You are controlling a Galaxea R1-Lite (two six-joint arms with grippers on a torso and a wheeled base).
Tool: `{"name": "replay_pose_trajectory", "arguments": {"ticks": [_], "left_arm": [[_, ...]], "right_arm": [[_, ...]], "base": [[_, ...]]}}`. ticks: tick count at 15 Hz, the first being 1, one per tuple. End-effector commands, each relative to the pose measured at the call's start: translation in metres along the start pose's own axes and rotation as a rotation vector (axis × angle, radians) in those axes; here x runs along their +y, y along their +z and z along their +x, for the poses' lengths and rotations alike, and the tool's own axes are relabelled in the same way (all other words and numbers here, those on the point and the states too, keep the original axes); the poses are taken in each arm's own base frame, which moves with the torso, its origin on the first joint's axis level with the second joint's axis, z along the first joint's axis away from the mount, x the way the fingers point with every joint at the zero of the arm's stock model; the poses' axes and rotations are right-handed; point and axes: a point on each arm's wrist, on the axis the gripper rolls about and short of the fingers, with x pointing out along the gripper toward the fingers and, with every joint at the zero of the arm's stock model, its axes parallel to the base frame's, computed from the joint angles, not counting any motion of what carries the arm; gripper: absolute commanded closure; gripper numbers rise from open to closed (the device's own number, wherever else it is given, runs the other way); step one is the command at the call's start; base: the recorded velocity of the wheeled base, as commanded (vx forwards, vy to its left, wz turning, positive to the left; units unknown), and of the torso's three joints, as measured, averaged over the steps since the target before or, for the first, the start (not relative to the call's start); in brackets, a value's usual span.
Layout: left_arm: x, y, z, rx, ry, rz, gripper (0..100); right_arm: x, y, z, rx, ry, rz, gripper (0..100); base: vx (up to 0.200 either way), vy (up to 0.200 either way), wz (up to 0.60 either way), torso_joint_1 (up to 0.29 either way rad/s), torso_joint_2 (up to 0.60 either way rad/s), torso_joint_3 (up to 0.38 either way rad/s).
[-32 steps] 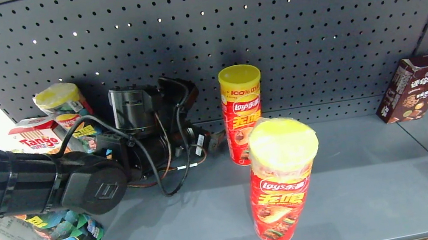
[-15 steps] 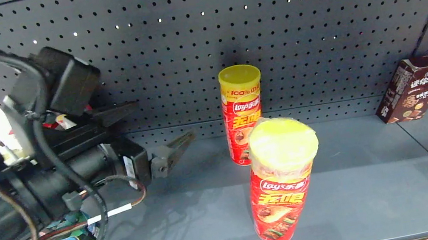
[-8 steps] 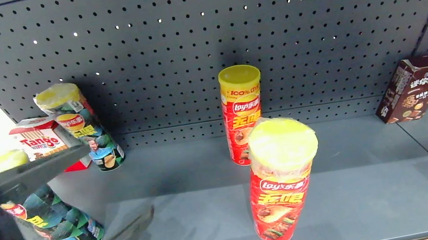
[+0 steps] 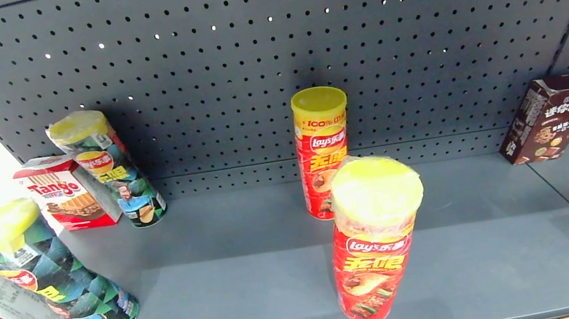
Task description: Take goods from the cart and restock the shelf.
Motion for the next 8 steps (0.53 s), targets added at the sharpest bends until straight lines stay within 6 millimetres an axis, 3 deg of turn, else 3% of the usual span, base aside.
{"name": "replay_pose_trajectory", "arguments": {"ticks": [1,3,6,8], "left_arm": [[-0.005,-0.021,-0.020,0.026,0.152,-0.036,0],[-0.008,-0.030,-0.012,0.082,0.220,-0.035,0],[-0.012,-0.061,-0.007,0.101,0.444,-0.009,0],[-0.013,-0.061,-0.008,0.101,0.582,0.010,0]], "right_arm": [[0.000,0.000,0.000,0.001,0.000,-0.001,0],[0.000,0.000,0.000,0.001,0.000,-0.001,0],[0.000,0.000,0.000,0.001,0.000,-0.001,0],[0.000,0.000,0.000,0.001,0.000,-0.001,0]], "base": [[0.000,0.000,0.00,0.000,0.00,0.000],[0.000,0.000,0.00,0.000,0.00,0.000],[0.000,0.000,0.00,0.000,0.00,0.000],[0.000,0.000,0.00,0.000,0.00,0.000]]}}
